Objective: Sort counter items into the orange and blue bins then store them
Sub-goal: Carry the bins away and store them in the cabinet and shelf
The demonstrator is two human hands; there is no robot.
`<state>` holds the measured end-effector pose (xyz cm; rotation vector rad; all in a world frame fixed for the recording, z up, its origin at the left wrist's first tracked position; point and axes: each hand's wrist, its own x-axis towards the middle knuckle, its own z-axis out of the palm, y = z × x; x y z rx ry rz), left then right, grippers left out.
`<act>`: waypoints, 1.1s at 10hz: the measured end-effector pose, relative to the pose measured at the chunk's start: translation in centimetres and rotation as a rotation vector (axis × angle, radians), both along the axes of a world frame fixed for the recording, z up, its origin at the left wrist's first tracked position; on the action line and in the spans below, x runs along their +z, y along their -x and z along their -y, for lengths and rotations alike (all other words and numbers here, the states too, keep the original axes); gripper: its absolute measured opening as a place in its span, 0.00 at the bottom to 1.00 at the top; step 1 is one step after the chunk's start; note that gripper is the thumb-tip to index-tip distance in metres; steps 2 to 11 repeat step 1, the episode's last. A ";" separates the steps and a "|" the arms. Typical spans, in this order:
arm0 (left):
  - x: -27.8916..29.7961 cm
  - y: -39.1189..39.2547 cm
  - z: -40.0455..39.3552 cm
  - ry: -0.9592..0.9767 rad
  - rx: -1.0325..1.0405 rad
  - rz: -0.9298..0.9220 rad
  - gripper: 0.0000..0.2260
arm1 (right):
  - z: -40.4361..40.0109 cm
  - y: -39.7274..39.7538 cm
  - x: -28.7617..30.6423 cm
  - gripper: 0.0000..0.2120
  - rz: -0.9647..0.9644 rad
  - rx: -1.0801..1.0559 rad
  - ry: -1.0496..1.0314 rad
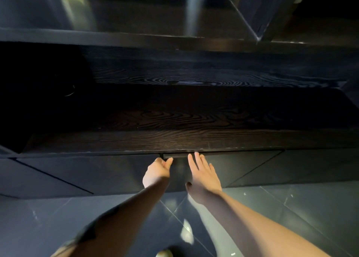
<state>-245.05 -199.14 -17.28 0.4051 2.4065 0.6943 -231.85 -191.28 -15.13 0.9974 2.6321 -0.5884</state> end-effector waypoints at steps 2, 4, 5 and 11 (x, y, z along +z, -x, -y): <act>0.7 -1.6 0.5 -0.033 -0.069 -0.034 0.11 | -0.4 -1.4 0.7 0.42 -0.030 -0.021 0.015; 0.7 -1.6 0.5 -0.033 -0.069 -0.034 0.11 | -0.4 -1.4 0.7 0.42 -0.030 -0.021 0.015; 0.7 -1.6 0.5 -0.033 -0.069 -0.034 0.11 | -0.4 -1.4 0.7 0.42 -0.030 -0.021 0.015; 0.7 -1.6 0.5 -0.033 -0.069 -0.034 0.11 | -0.4 -1.4 0.7 0.42 -0.030 -0.021 0.015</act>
